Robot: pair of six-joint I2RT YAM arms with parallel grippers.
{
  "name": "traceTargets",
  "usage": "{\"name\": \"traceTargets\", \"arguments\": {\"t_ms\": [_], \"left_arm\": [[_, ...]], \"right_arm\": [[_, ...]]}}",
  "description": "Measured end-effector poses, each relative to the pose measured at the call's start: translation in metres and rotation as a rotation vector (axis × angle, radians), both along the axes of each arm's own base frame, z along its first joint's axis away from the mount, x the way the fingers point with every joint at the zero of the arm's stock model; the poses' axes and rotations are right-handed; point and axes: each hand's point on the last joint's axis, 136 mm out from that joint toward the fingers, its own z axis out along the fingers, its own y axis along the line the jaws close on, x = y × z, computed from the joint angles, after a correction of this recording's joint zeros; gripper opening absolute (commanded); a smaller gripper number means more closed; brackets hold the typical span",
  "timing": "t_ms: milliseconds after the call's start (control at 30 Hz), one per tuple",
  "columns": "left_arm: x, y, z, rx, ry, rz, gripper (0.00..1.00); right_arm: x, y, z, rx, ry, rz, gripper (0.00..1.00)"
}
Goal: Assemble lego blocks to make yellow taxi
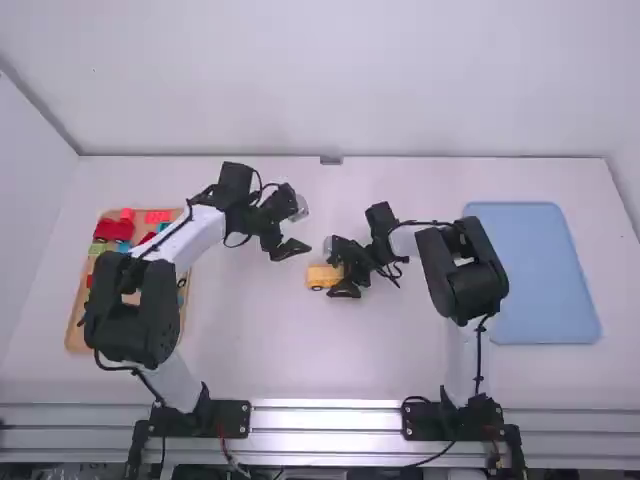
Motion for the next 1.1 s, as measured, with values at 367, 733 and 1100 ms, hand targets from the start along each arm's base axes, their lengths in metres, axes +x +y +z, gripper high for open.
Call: {"name": "traceTargets", "arguments": {"t_ms": [367, 733, 1100], "left_arm": [[0.029, 0.087, 0.003, -0.13, 0.232, 0.409, 0.99], [0.011, 0.166, -0.04, -0.069, 0.69, 1.054, 0.99], [-0.023, 0.262, -0.011, 0.194, 0.759, 1.842, 0.99]], "right_arm": [[0.042, -0.044, 0.058, -0.294, -0.219, -0.224, 0.99], [0.075, -0.081, 0.089, -0.31, -0.281, -0.425, 0.99], [0.095, -0.077, 0.101, -0.26, -0.337, -0.488, 0.99]]}}
